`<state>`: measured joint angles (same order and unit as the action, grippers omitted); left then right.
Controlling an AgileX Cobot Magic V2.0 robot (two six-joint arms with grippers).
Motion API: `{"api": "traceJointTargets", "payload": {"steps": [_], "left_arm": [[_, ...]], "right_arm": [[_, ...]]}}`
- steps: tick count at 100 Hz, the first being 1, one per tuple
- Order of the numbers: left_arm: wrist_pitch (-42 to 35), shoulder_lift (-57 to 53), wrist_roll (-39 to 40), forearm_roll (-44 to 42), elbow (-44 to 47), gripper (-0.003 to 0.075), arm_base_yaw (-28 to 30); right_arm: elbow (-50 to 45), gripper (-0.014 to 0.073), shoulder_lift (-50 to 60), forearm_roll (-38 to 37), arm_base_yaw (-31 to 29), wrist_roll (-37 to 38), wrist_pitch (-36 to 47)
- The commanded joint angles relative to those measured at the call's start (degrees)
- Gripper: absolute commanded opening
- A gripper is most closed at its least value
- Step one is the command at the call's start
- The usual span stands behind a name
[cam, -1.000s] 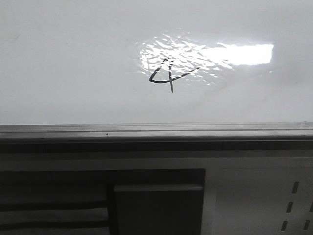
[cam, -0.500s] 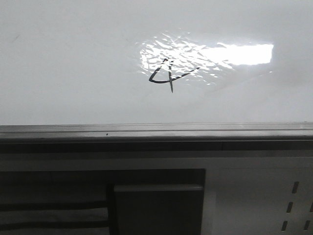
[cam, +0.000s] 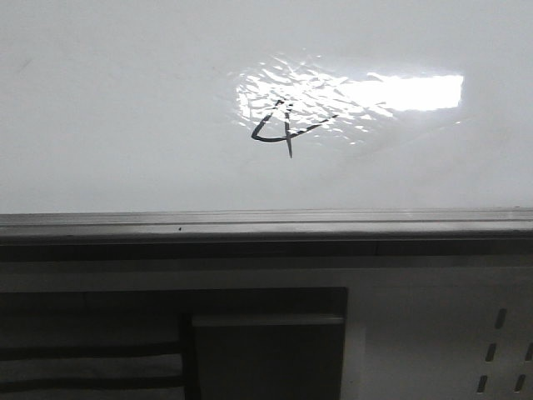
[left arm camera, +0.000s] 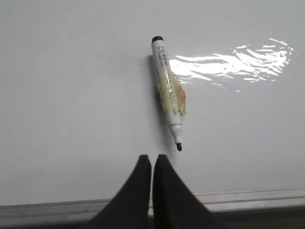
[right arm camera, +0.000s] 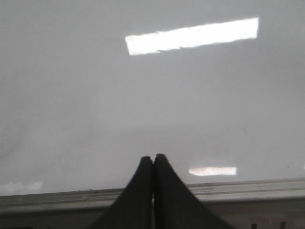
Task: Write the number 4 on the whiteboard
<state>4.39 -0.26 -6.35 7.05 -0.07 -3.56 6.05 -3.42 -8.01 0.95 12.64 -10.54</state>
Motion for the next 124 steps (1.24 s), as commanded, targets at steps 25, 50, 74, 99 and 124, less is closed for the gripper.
{"api": "traceJointTargets", "payload": {"steps": [25,50,74,99,124], "left_arm": [[-4.8,-1.5,0.5,0.5,1.5,-0.002,0.1],[-4.8,-1.5,0.5,0.5,1.5,-0.002,0.1],[-4.8,-1.5,0.5,0.5,1.5,-0.002,0.1],[-4.8,-1.5,0.5,0.5,1.5,-0.002,0.1],[-4.8,-1.5,0.5,0.5,1.5,-0.002,0.1]], "right_arm": [[-7.7,-0.0072,5.3,0.8,-1.1,0.0,15.4],[-7.7,-0.0072,5.2,0.8,-1.1,0.0,15.7],[-7.7,-0.0072,5.2,0.8,-1.1,-6.5,11.9],[-7.7,-0.0072,5.2,1.0,-1.1,-7.1,12.1],[-7.7,-0.0072,5.2,1.0,-1.1,-7.1,12.1]]}}
